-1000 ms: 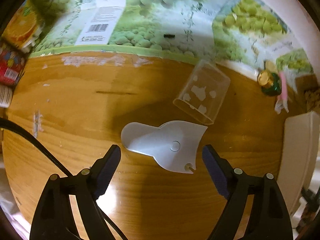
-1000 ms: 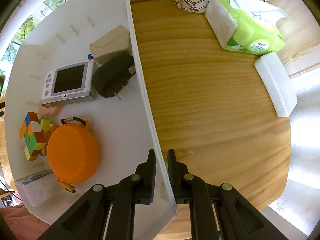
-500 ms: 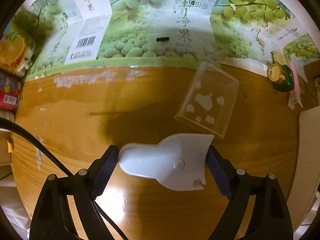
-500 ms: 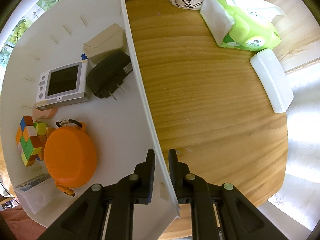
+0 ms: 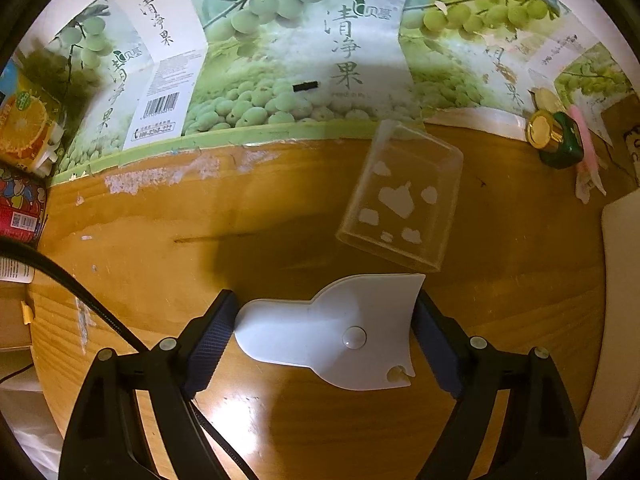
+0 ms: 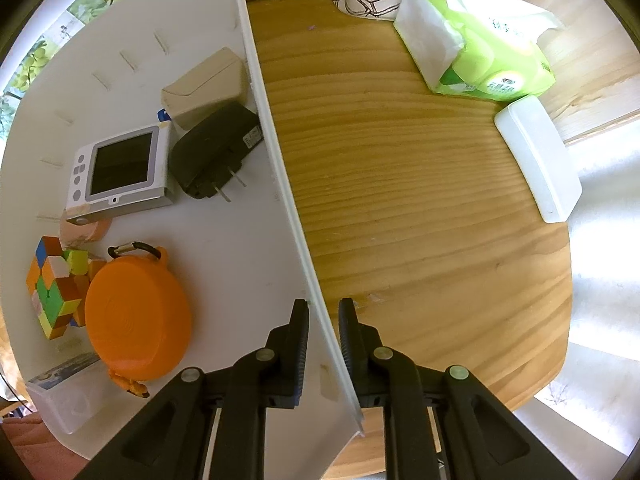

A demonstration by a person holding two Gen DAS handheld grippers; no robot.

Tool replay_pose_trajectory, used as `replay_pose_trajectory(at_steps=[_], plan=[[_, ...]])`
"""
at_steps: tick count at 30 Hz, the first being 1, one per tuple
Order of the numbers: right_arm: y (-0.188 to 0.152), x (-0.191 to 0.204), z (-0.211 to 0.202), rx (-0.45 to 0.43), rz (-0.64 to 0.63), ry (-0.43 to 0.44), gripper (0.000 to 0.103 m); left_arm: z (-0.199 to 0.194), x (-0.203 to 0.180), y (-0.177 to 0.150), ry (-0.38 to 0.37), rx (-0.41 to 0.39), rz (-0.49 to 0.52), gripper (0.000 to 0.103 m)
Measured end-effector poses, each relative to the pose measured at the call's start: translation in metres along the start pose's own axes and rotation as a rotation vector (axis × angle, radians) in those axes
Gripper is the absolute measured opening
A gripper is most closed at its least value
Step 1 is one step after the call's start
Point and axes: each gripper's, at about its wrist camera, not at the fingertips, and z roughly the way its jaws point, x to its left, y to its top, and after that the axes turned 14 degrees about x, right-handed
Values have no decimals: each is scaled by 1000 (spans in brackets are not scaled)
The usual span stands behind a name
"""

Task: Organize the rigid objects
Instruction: 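Lift the white scoop piece and carry it over the tray with the left tool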

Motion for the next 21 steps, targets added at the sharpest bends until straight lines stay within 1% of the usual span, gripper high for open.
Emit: replay_pose_trajectory(at_steps=[6, 11, 14, 18, 21], plan=[[-3, 0, 1, -17, 2, 13, 16, 1, -16, -25, -2, 14, 19, 87], [-6, -2, 5, -30, -11, 22, 15, 1, -33, -52, -31, 32, 36, 87], [-8, -3, 9, -37, -26, 28, 14, 1, -44, -72, -55, 43, 19, 87], [-11, -2, 16, -34, -67, 24, 14, -3, -59, -94, -34, 34, -19, 86], [-14, -3, 20, -40, -83, 23, 13, -11, -71, -114, -51, 24, -54, 86]])
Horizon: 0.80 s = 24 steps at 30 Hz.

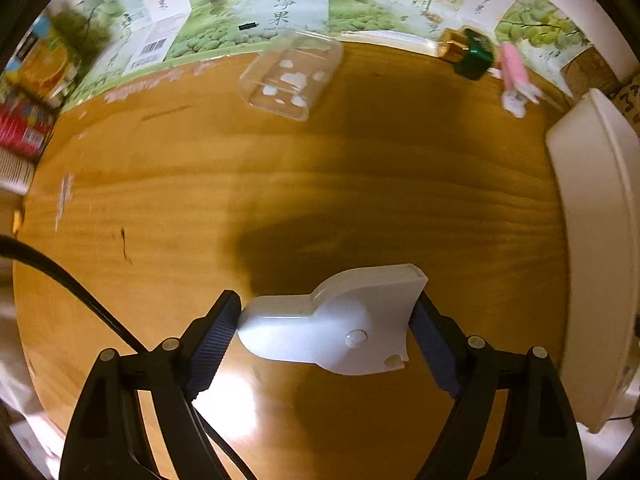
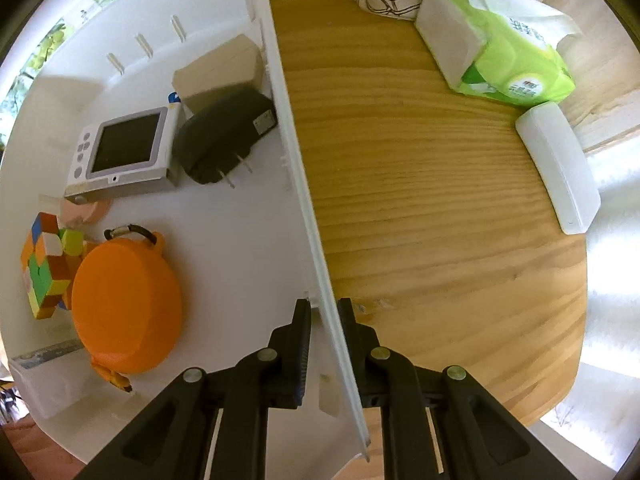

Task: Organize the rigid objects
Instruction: 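Lift the white scoop piece and carry it over the tray with the left tool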

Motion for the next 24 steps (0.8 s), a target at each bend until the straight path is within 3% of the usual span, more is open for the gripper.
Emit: replay_pose_trajectory(at_steps=[6, 12, 24], plan=[[-5, -4, 1, 1, -14, 18, 10, -16, -41, -39, 3, -29, -19, 86], [-8, -8, 3, 25, -34, 28, 7, -43, -75, -54, -6, -84, 2, 86], [-23, -22, 11, 19, -162, 46, 6, -84, -150, -94, -50, -216, 110, 86]])
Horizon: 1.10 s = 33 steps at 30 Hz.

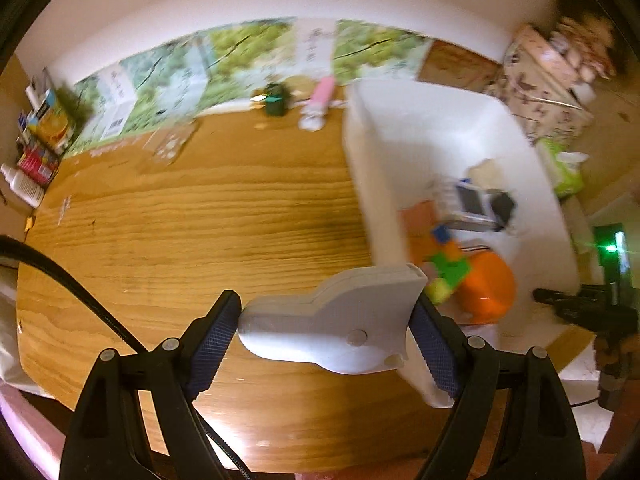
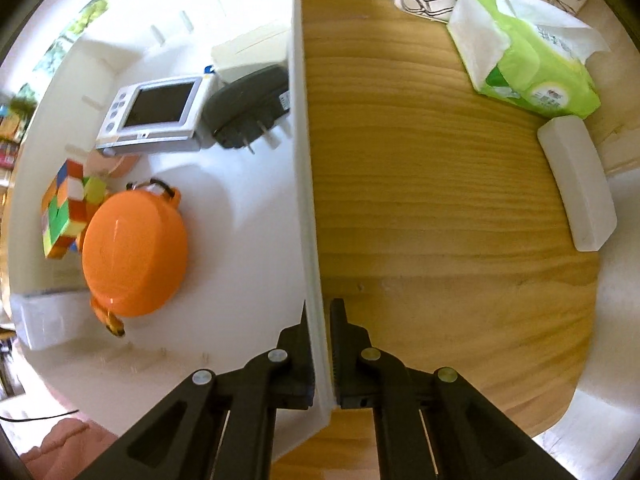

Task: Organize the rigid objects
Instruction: 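Lift the white scoop piece and carry it over the tray with the left tool, then lower the white scoop piece into the tray and open the left tool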

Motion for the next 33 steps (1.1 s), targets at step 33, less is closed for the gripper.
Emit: replay_pose_trajectory(at_steps=[33], plan=[[1, 44, 12, 27, -183, -68, 5, 17, -129, 24, -273, -71, 113, 93]])
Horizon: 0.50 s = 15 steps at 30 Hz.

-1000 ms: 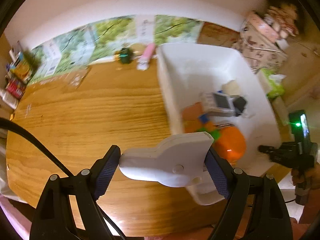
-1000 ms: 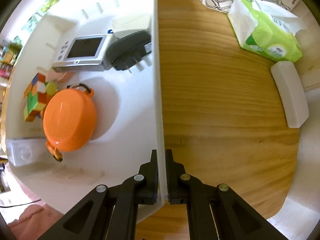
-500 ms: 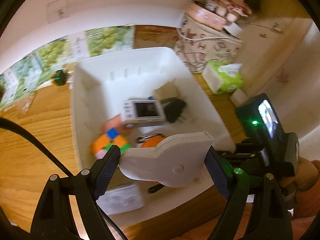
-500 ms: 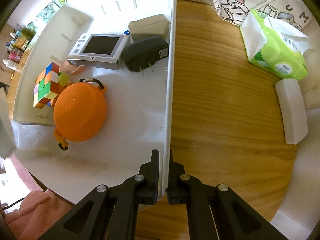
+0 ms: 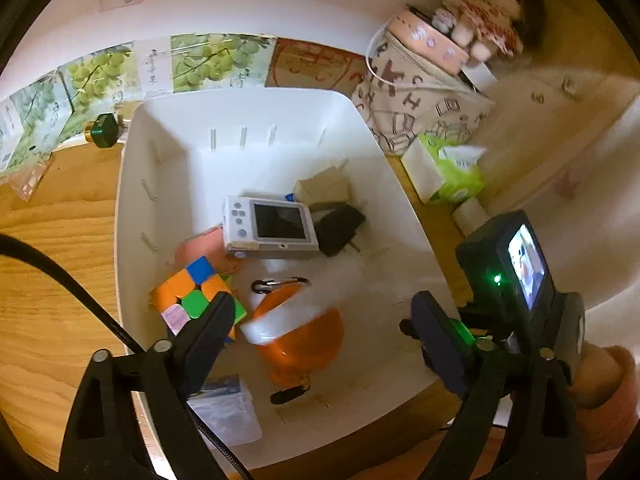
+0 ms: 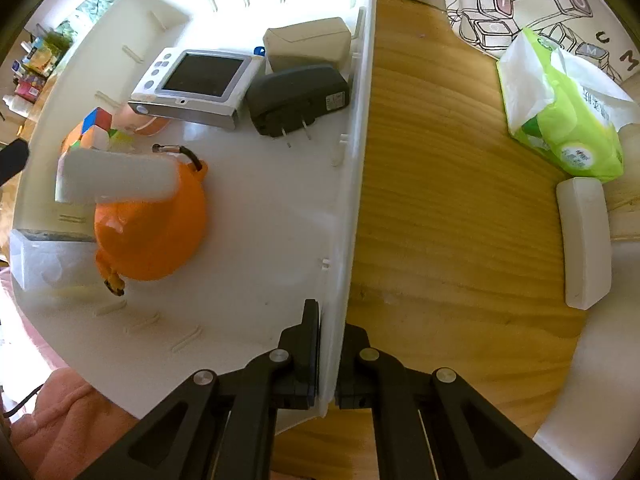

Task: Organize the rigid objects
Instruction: 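Lower the white scoop piece into the tray and open the left tool, then move the open left tool to the clear plastic box on the desk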

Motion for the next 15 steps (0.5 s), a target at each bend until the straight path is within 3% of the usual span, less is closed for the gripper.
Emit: replay_pose_trajectory(at_steps=[15], plan=[[24, 1, -17, 7, 140, -14, 5, -40, 59, 15, 74, -60, 14, 93]])
